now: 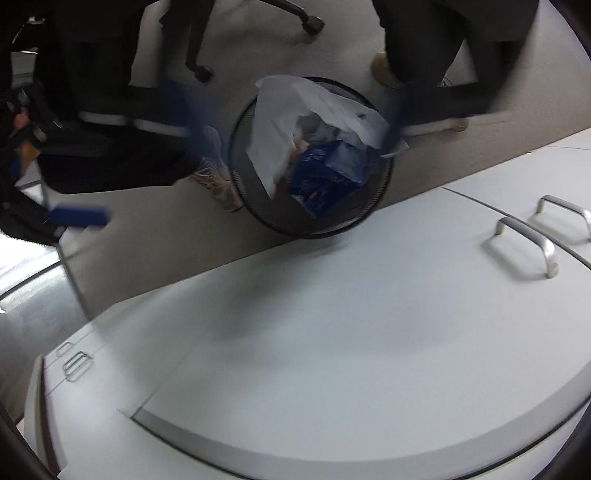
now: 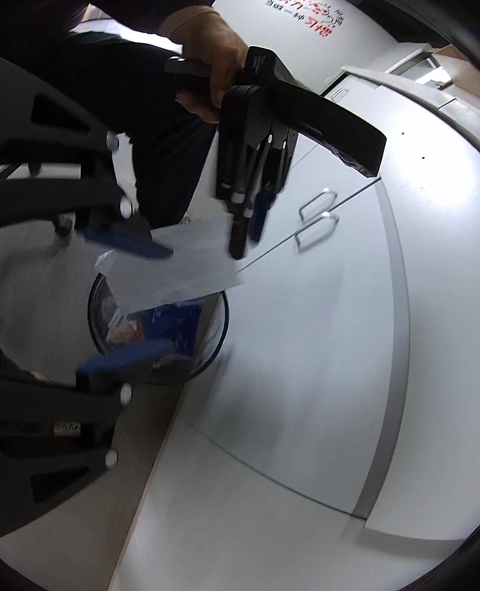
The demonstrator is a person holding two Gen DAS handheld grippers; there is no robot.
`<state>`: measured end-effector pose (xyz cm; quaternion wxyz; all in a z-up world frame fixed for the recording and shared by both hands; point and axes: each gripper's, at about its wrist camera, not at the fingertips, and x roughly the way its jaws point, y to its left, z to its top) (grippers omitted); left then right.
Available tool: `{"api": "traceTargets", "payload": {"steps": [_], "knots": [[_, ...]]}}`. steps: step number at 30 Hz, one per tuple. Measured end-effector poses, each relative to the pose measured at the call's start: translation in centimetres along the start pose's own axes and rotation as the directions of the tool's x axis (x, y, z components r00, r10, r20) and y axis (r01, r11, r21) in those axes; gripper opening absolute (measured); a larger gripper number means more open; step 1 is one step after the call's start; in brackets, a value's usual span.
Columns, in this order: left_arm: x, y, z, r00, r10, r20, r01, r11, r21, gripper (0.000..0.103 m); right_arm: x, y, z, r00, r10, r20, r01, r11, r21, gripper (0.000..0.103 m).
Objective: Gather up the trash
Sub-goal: 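Open the right tool over the wastebasket while the left tool releases the white sheet, then raise both open tools back up to the counter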
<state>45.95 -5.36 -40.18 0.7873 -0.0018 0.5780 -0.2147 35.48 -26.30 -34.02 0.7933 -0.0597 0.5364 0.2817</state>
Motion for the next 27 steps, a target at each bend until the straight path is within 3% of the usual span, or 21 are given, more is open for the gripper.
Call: {"api": "traceTargets", "payload": {"steps": [1, 8, 14, 19, 27], "knots": [[-0.1, 0.2, 0.0, 1.000, -0.027, 0.005, 0.027, 1.000, -0.010, 0.098, -0.3, -0.4, -0.1, 0.998, -0.058, 0.019, 0.057, 0.998, 0.012, 0.091], [0.4, 0.6, -0.5, 0.999, -0.021, -0.041, 0.020, 0.999, -0.031, 0.099, 0.1, -2.3, -0.6, 0.998, -0.068, -0.014, 0.069, 0.994, 0.087, 0.092], [0.3, 0.9, -0.8, 0.999, -0.023, -0.049, 0.021, 0.999, -0.038, 0.099, 0.6, -1.4, -0.8, 0.997, -0.078, -0.018, 0.079, 0.996, 0.048, 0.093], [-0.9, 0.4, -0.7, 0.998, -0.046, -0.042, 0.045, 0.999, -0.025, 0.099, 0.4, -1.1, -0.5, 0.998, -0.061, -0.026, 0.062, 0.997, 0.043, 0.093], [-4.3, -0.4, -0.3, 1.000, -0.018, -0.014, 0.019, 0.999, 0.032, 0.099, -1.2, -0.9, 0.1, 0.999, -0.047, 0.013, 0.046, 0.998, 0.044, 0.093]]}}
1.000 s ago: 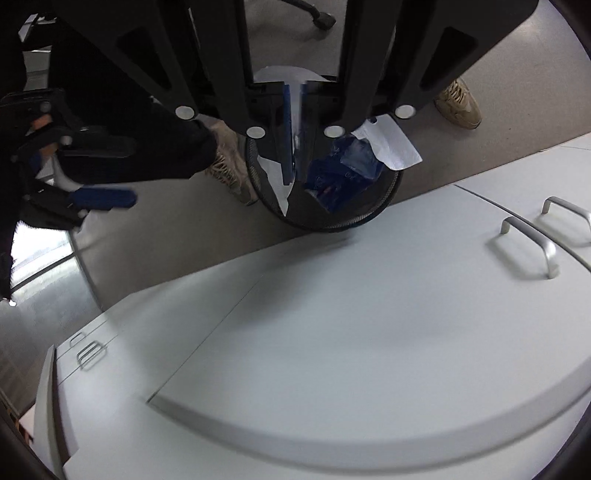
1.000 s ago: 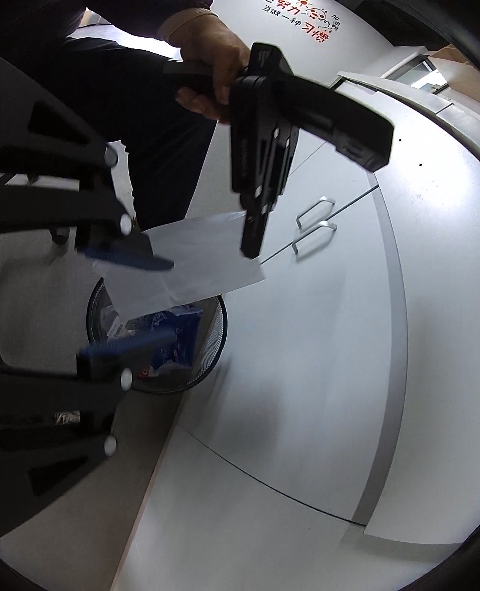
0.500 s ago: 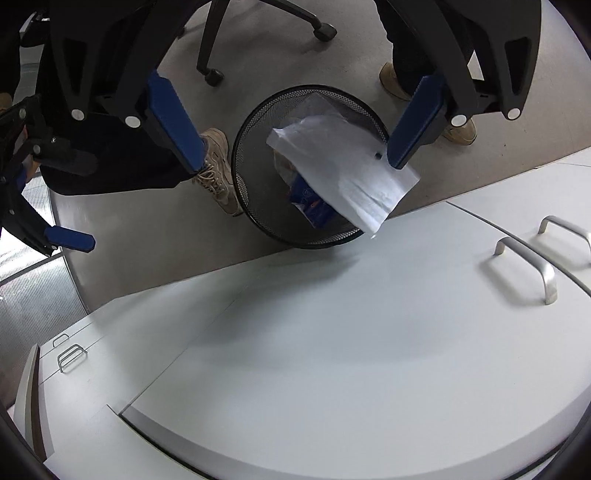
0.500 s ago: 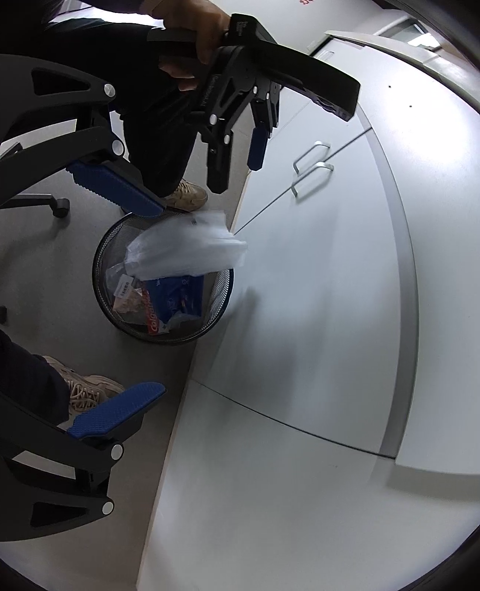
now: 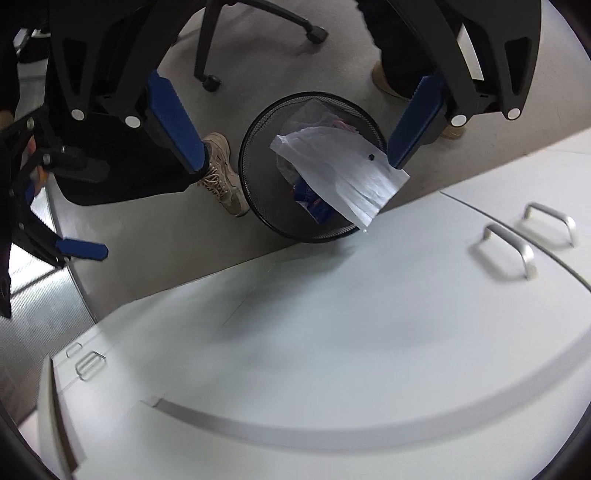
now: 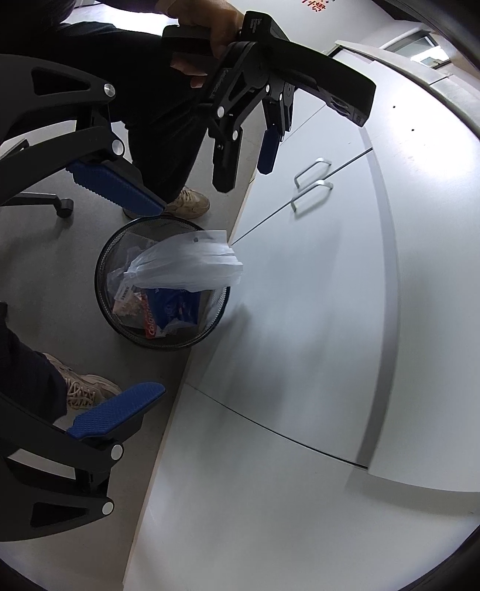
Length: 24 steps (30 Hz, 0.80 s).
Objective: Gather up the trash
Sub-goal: 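Raise both open tools back up to the counter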
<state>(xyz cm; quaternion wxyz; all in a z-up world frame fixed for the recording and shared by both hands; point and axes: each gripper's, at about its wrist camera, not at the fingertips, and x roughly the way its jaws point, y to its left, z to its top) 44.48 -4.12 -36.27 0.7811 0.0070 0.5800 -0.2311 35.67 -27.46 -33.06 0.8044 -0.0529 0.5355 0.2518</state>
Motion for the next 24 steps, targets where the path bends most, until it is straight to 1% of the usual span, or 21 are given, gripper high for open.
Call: {"api": "traceTargets", "payload": {"steps": [4, 6, 8, 9, 10, 12, 14, 16, 17, 19, 20, 22, 24], "knots": [[-3.8, -1.3, 0.6, 0.999, -0.003, 0.047, -0.001, 0.997, 0.083, 0.099, -2.1, 0.1, 1.5, 0.998, 0.059, 0.037, -0.059, 0.998, 0.003, 0.093], [-6.9, -2.3, 1.0, 0.996, -0.035, 0.085, 0.023, 0.989, 0.143, 0.099, -3.6, 0.4, 2.5, 0.995, 0.060, 0.074, -0.059, 0.998, -0.017, 0.093], [-10.1, -3.5, 1.3, 0.990, -0.040, 0.137, 0.012, 0.979, 0.205, 0.099, -5.7, 0.7, 3.6, 0.991, 0.063, 0.116, -0.058, 0.997, -0.041, 0.093], [-11.9, -4.1, 1.4, 0.984, -0.047, 0.171, 0.005, 0.971, 0.240, 0.099, -6.9, 0.9, 4.3, 0.988, 0.062, 0.141, -0.054, 0.997, -0.056, 0.093], [-13.8, -4.8, 1.5, 0.977, -0.071, 0.201, 0.012, 0.960, 0.279, 0.099, -8.1, 1.0, 5.1, 0.984, 0.062, 0.166, -0.050, 0.996, -0.071, 0.093], [-16.9, -5.9, 1.8, 0.963, -0.107, 0.246, 0.020, 0.944, 0.330, 0.099, -10.1, 1.0, 6.3, 0.978, 0.056, 0.202, -0.040, 0.996, -0.084, 0.094], [-20.4, -6.8, 2.6, 0.947, -0.143, 0.289, 0.024, 0.926, 0.377, 0.099, -12.5, 1.0, 7.7, 0.968, 0.068, 0.241, -0.046, 0.994, -0.096, 0.094], [-23.4, -7.2, 3.7, 0.930, -0.164, 0.328, 0.017, 0.913, 0.407, 0.099, -14.5, 1.0, 8.9, 0.957, 0.074, 0.280, -0.046, 0.993, -0.106, 0.094], [-24.5, -7.3, 4.1, 0.923, -0.168, 0.346, 0.010, 0.911, 0.413, 0.099, -15.5, 1.0, 9.7, 0.952, 0.089, 0.294, -0.054, 0.991, -0.123, 0.094], [-27.0, -7.1, 5.6, 0.902, -0.177, 0.394, -0.009, 0.905, 0.426, 0.099, -17.5, 1.1, 11.1, 0.938, 0.101, 0.330, -0.056, 0.988, -0.143, 0.094], [-27.8, -6.9, 6.3, 0.895, -0.170, 0.412, -0.024, 0.905, 0.425, 0.099, -18.3, 1.0, 11.7, 0.933, 0.104, 0.344, -0.055, 0.987, -0.150, 0.094], [-29.6, -6.8, 7.8, 0.883, -0.168, 0.438, -0.049, 0.895, 0.443, 0.099, -19.7, 1.0, 13.0, 0.924, 0.111, 0.366, -0.053, 0.985, -0.164, 0.094], [-31.0, -6.4, 9.4, 0.871, -0.154, 0.466, -0.082, 0.890, 0.449, 0.099, -21.5, 0.9, 14.6, 0.910, 0.126, 0.395, -0.054, 0.980, -0.190, 0.096]]}}
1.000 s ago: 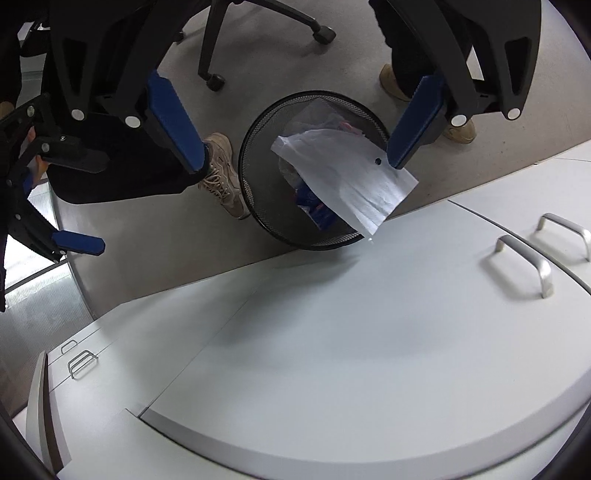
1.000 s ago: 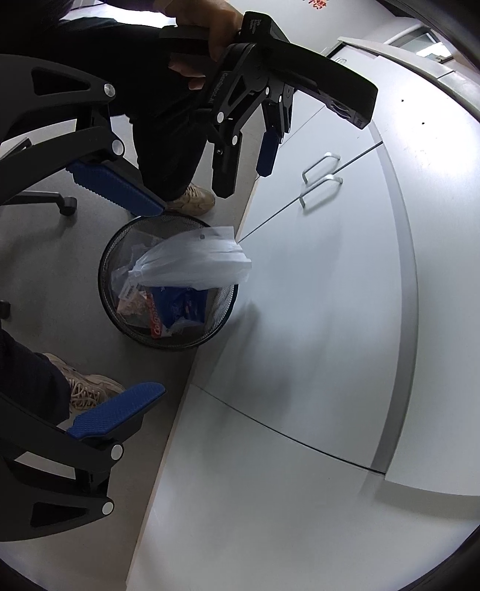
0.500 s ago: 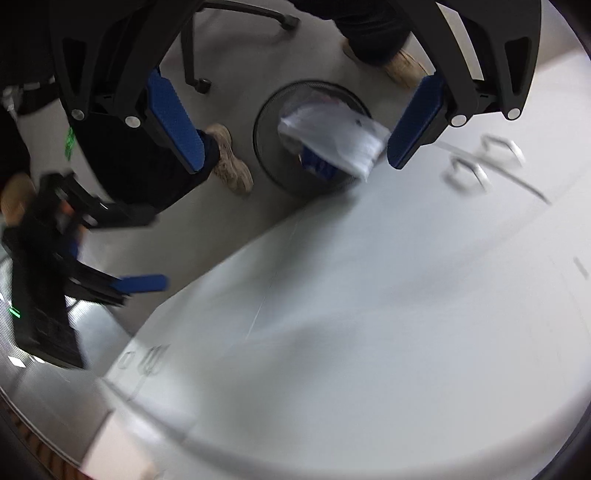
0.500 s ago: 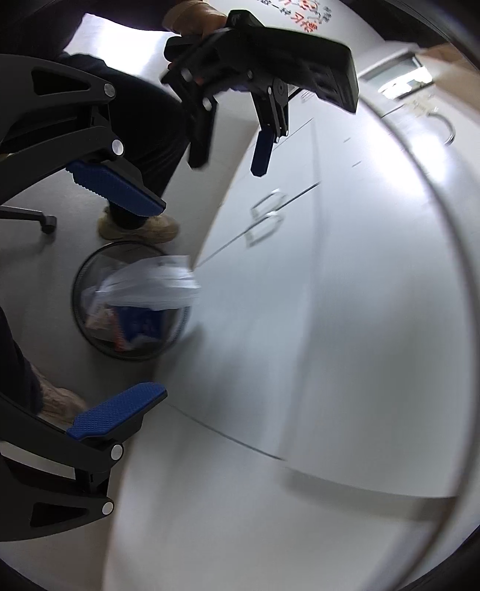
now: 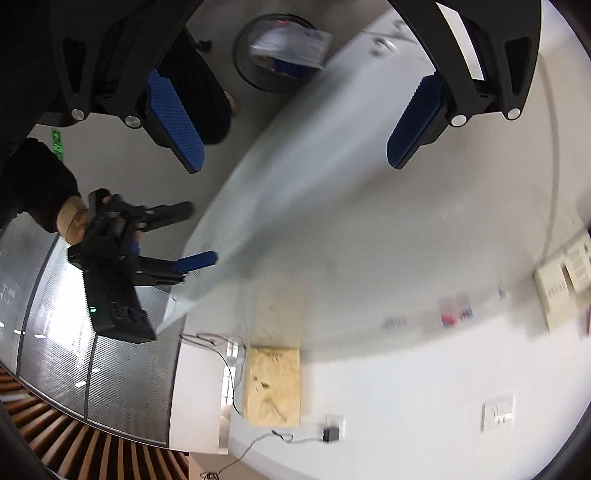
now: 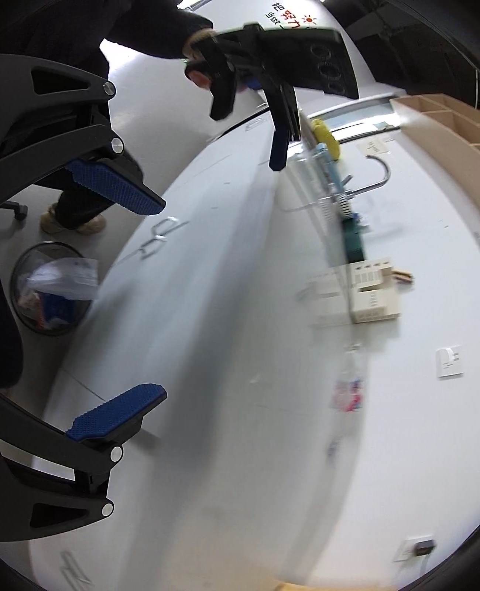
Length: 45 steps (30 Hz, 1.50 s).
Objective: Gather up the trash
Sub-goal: 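Raise both open tools back up to the counter, then close the left tool on the pink-printed wrapper while the right tool grasps the blister pack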
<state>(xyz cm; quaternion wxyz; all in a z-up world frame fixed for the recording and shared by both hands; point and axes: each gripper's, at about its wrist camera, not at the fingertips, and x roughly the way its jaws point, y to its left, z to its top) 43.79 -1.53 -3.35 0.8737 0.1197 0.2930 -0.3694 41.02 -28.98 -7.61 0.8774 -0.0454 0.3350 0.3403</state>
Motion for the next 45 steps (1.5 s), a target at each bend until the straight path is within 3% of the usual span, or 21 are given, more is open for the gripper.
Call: {"api": "traceTargets", "payload": {"steps": [5, 11, 13, 15, 19, 22, 26, 32, 36, 38, 42, 45], "knots": [[0.4, 3.7, 4.3, 0.995, 0.091, 0.037, -0.094, 0.993, 0.068, 0.099, -1.2, -1.9, 5.5, 0.997, -0.048, 0.057, 0.052, 0.997, -0.064, 0.099], [3.9, 9.8, 9.6, 0.984, 0.173, 0.032, -0.175, 0.976, 0.133, 0.099, 0.9, -5.9, 12.0, 0.990, -0.111, 0.086, 0.119, 0.988, -0.102, 0.099], [6.1, 12.2, 11.5, 0.982, 0.189, -0.004, -0.186, 0.970, 0.154, 0.099, 2.4, -7.8, 14.7, 0.989, -0.120, 0.089, 0.130, 0.985, -0.112, 0.099], [8.2, 14.3, 12.9, 0.975, 0.223, -0.020, -0.215, 0.959, 0.184, 0.099, 4.0, -9.3, 16.5, 0.978, -0.188, 0.085, 0.197, 0.974, -0.111, 0.099], [13.2, 18.8, 15.2, 0.962, 0.263, -0.072, -0.245, 0.949, 0.201, 0.099, 8.6, -12.6, 20.0, 0.968, -0.250, 0.039, 0.253, 0.955, -0.152, 0.099], [16.8, 22.0, 17.2, 0.955, 0.282, -0.088, -0.262, 0.946, 0.190, 0.099, 12.0, -15.3, 22.0, 0.971, -0.241, 0.007, 0.240, 0.962, -0.129, 0.099], [21.5, 25.5, 19.1, 0.939, 0.323, -0.121, -0.297, 0.935, 0.195, 0.099, 15.2, -19.3, 23.8, 0.972, -0.233, -0.020, 0.231, 0.971, -0.065, 0.099], [25.8, 29.2, 21.6, 0.921, 0.385, -0.067, -0.369, 0.913, 0.173, 0.099, 20.9, -25.0, 25.1, 0.957, -0.273, -0.097, 0.271, 0.962, -0.036, 0.099], [29.1, 30.3, 23.8, 0.900, 0.431, -0.067, -0.411, 0.889, 0.200, 0.099, 24.0, -27.6, 25.8, 0.938, -0.324, -0.123, 0.321, 0.946, -0.043, 0.099], [30.4, 30.5, 24.2, 0.884, 0.463, -0.062, -0.438, 0.867, 0.237, 0.099, 24.9, -28.4, 26.3, 0.942, -0.312, -0.127, 0.309, 0.950, -0.045, 0.099], [32.4, 31.9, 24.8, 0.893, 0.442, -0.080, -0.403, 0.867, 0.292, 0.099, 25.9, -29.3, 26.8, 0.936, -0.335, -0.111, 0.326, 0.941, -0.088, 0.099], [33.4, 33.7, 25.0, 0.905, 0.404, -0.134, -0.355, 0.890, 0.287, 0.099, 26.5, -30.9, 27.1, 0.956, -0.260, -0.138, 0.248, 0.964, -0.098, 0.099]]}}
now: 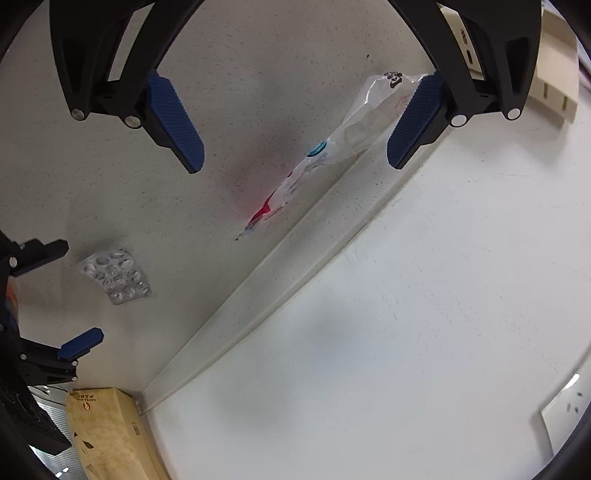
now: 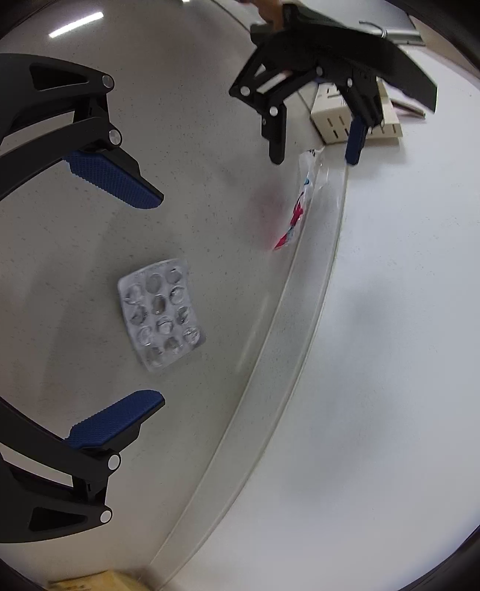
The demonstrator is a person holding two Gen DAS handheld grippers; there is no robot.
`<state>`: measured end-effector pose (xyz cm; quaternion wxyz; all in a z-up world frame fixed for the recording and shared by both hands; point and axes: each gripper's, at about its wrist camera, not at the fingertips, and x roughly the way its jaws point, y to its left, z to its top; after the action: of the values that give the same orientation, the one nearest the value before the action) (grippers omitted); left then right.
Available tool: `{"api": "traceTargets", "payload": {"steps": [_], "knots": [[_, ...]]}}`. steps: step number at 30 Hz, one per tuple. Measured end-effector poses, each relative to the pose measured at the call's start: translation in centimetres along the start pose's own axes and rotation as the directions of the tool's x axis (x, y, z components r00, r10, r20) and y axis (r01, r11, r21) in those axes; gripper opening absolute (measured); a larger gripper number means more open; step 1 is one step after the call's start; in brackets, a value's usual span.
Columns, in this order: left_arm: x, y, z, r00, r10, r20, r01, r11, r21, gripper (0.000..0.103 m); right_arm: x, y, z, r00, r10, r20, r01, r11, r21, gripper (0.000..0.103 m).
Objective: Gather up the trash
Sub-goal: 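Close the left tool on the pink-printed wrapper while the right tool grasps the blister pack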
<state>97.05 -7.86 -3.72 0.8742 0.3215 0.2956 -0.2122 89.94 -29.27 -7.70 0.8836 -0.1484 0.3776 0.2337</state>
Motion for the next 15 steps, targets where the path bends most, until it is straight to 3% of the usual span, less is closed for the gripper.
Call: {"api": "traceTargets", "payload": {"steps": [2, 6, 10, 15], "knots": [[0.7, 0.4, -0.1, 1.000, -0.025, -0.006, 0.025, 0.999, 0.023, 0.099, 0.7, -0.8, 0.2, 0.996, 0.084, -0.024, -0.084, 0.996, -0.027, 0.099], [2.4, 1.4, -0.1, 0.998, -0.043, -0.045, 0.044, 0.998, 0.039, 0.099, 2.0, -0.4, 1.1, 0.993, 0.102, -0.052, -0.108, 0.983, -0.150, 0.099], [3.3, 2.4, 0.2, 0.995, -0.085, -0.056, 0.086, 0.996, 0.012, 0.099, 3.6, -0.7, 1.6, 0.991, 0.088, -0.104, -0.106, 0.978, -0.179, 0.099], [4.1, 3.2, 0.0, 0.993, -0.107, -0.051, 0.107, 0.994, 0.004, 0.099, 4.1, -2.2, 1.5, 0.977, 0.158, -0.143, -0.178, 0.974, -0.141, 0.099]]}}
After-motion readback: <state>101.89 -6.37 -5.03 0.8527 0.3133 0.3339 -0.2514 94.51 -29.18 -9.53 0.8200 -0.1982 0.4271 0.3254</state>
